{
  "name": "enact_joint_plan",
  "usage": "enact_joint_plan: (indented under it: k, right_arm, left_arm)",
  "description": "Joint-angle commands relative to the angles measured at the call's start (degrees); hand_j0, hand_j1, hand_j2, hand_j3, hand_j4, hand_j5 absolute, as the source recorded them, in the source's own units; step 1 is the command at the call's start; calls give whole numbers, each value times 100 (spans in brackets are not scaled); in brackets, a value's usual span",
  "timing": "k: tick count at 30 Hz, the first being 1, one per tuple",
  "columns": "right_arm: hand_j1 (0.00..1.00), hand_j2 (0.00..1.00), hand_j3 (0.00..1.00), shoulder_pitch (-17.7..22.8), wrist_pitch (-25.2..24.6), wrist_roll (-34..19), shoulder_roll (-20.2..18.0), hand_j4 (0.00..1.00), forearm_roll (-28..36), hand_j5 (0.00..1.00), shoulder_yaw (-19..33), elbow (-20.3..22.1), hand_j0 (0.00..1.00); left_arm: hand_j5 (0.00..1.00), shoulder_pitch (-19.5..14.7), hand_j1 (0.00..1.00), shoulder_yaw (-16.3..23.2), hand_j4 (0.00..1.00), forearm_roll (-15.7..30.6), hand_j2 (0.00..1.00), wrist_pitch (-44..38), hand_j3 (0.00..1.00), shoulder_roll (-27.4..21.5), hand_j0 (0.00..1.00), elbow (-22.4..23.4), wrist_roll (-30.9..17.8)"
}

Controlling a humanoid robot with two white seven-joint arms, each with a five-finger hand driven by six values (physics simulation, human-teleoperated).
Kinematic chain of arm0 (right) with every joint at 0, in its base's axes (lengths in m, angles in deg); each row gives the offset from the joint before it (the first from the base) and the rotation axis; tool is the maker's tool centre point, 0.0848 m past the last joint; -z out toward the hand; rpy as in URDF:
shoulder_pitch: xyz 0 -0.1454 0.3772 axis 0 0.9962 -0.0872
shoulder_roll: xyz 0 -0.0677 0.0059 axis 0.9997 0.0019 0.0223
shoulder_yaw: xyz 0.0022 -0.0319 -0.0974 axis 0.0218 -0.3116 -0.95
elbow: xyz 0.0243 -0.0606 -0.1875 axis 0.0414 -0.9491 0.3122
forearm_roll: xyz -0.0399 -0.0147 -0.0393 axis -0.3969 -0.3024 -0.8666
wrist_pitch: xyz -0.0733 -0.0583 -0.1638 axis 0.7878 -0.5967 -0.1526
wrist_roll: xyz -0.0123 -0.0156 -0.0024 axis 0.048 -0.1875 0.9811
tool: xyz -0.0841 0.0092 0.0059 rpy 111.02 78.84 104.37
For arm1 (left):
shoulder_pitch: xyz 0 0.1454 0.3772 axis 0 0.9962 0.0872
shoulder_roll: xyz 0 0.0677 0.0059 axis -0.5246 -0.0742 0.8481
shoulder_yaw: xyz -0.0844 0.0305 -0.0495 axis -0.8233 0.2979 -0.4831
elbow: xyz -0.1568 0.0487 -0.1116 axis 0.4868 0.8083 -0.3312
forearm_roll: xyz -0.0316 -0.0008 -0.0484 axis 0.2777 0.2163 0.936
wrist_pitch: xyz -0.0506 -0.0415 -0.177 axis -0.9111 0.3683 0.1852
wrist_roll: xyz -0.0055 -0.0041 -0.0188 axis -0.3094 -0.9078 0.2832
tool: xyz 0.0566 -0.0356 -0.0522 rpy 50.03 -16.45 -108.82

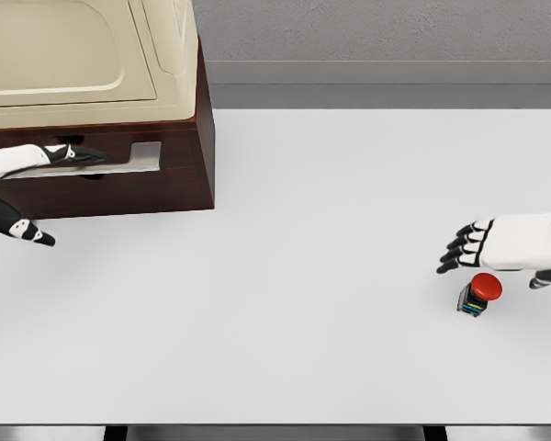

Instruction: Open the cabinet drawer with left arm, and place a switch into the drawer with right arm

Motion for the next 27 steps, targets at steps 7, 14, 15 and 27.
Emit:
enact_joint_plan:
  k: [7, 14, 15, 27]
  right_arm:
    - [100, 100, 100, 0, -12, 1, 61, 100, 22, 100, -222, 10, 100]
    - [100, 100, 100, 0, -12, 1, 79, 100, 22, 100, -319, 10, 100]
    - [100, 100, 100, 0, -12, 1, 70, 100, 22, 100, -328, 10, 100]
    - [100, 100, 100, 0, -12, 1, 123, 100, -57, 100, -328, 1, 100]
  left_arm:
    - [100, 1, 100, 56, 100, -16, 100, -18, 100, -76, 100, 11, 7]
    - [100, 1, 100, 38, 100, -16, 100, -18, 100, -76, 100, 204, -1]
    - [100, 1, 100, 38, 100, -16, 100, -18, 100, -68, 100, 248, -1]
    - [100, 19, 100, 144, 100, -24, 100, 26, 100, -68, 100, 248, -1]
